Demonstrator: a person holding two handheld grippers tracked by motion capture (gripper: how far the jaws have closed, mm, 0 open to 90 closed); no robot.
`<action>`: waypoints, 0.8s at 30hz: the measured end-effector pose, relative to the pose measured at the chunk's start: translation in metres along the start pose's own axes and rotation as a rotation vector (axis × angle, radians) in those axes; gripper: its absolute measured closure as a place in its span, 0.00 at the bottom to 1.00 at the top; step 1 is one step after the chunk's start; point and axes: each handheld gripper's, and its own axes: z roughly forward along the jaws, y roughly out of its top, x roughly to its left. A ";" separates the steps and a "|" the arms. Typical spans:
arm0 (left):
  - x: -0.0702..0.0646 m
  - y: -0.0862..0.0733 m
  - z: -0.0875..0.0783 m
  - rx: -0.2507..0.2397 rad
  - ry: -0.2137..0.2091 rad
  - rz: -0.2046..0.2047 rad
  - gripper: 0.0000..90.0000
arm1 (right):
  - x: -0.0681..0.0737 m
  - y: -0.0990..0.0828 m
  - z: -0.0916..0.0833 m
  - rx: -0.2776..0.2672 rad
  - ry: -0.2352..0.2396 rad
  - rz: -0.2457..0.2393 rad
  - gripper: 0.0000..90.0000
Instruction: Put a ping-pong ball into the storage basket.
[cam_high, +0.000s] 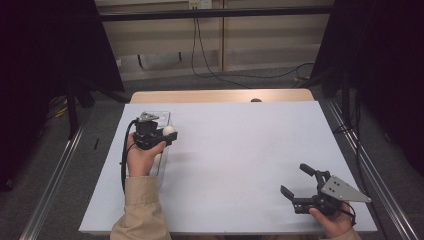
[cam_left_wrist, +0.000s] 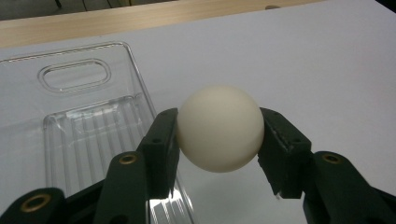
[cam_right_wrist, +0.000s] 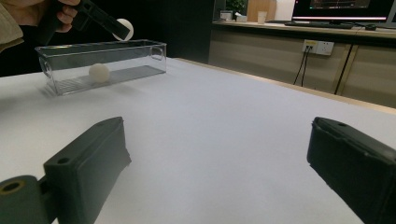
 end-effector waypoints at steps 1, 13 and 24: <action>0.001 0.000 0.000 -0.003 0.004 -0.004 0.57 | 0.000 0.000 0.000 0.000 0.001 0.000 0.05; 0.005 -0.002 -0.004 -0.007 0.017 -0.013 0.57 | 0.000 0.000 0.000 0.001 0.001 0.000 0.05; 0.010 -0.004 -0.008 -0.010 0.026 -0.019 0.57 | 0.000 0.000 0.001 0.001 0.001 -0.001 0.05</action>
